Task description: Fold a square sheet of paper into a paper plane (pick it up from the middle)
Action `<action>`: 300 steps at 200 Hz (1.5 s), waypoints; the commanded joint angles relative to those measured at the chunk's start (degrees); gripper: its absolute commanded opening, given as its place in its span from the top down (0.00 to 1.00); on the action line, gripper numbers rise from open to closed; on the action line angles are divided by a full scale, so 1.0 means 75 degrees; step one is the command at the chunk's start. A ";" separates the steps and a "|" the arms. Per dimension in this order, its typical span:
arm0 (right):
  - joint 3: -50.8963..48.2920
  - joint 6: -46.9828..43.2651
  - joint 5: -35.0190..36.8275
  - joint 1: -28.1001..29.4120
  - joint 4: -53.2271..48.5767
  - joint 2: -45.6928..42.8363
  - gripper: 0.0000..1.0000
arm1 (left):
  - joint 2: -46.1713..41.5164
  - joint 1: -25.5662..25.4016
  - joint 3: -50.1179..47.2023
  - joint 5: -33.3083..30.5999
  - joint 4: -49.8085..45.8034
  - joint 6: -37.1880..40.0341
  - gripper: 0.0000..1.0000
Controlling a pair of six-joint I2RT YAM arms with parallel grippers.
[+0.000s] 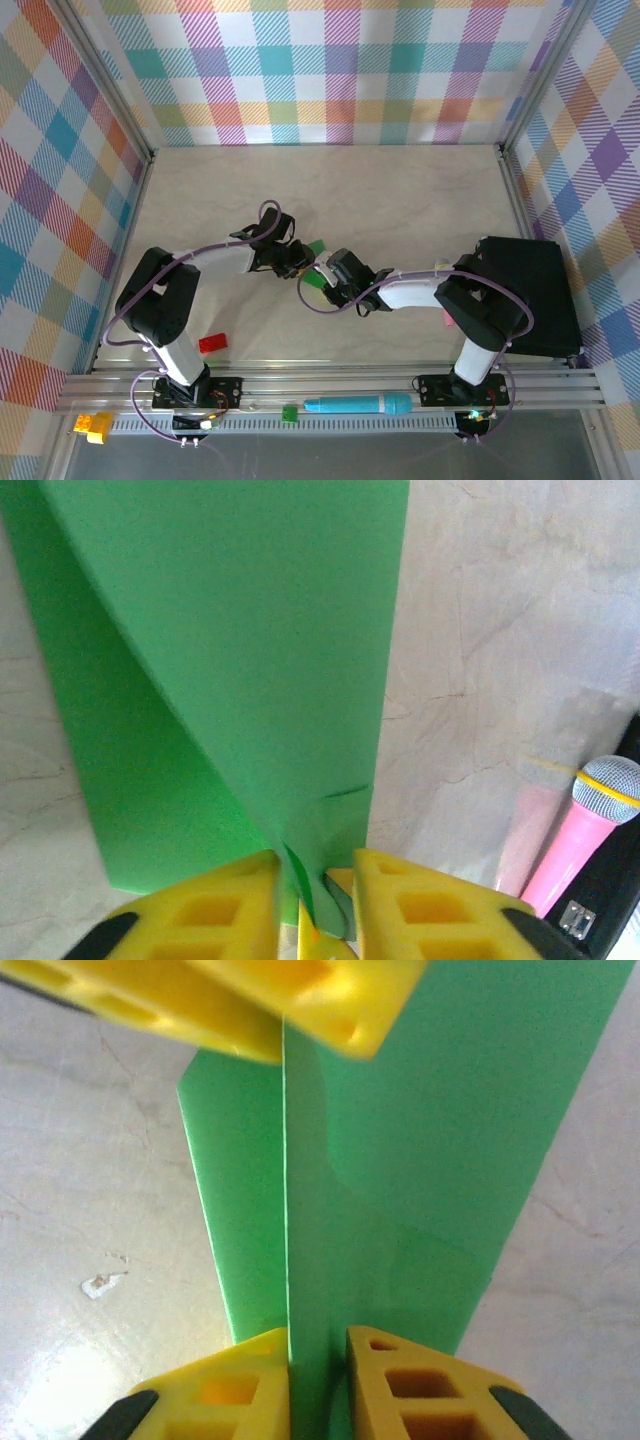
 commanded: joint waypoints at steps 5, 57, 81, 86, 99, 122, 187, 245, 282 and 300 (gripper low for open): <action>-0.0182 0.0365 -0.0400 0.0059 0.0165 0.0128 0.82 | -0.0569 0.0151 -0.0049 -0.0309 -0.0165 -0.0224 0.69; -0.0518 0.0902 -0.0810 0.0051 0.0545 0.0224 0.84 | -0.1483 0.0347 -0.0549 -0.1017 -0.0115 -0.0450 0.60; -0.0711 0.1150 -0.0976 0.0038 0.0850 0.0309 0.84 | -0.1875 0.0371 -0.1024 -0.1120 0.0290 -0.0632 0.58; -0.0733 0.1206 -0.1029 0.0037 0.0904 0.0317 0.85 | -0.1931 0.0370 -0.1130 -0.1106 0.0393 -0.0659 0.58; -0.0839 0.1371 -0.1176 0.0011 0.1096 0.0352 0.85 | -0.2054 0.0370 -0.1418 -0.1038 0.0709 -0.0787 0.57; -0.1021 0.1687 -0.1460 -0.0110 0.1457 0.0377 0.85 | -0.2240 0.0358 -0.1948 -0.0882 0.1355 -0.1020 0.56; -0.1269 0.2222 -0.2064 -0.0453 0.1969 0.0393 0.85 | -0.1985 0.0096 -0.2761 -0.0410 0.2889 -0.1200 0.48; -0.1274 0.2480 -0.2374 -0.0669 0.2058 0.0376 0.85 | -0.1138 -0.0058 -0.2677 -0.0076 0.3548 -0.1082 0.59; -0.1251 0.2602 -0.2684 -0.0828 0.2073 0.0398 0.85 | -0.0732 -0.0064 -0.2640 0.0052 0.3738 -0.1047 0.61; -0.1244 0.2648 -0.2792 -0.0870 0.2078 0.0403 0.85 | -0.0566 -0.0081 -0.2601 0.0065 0.3817 -0.1059 0.60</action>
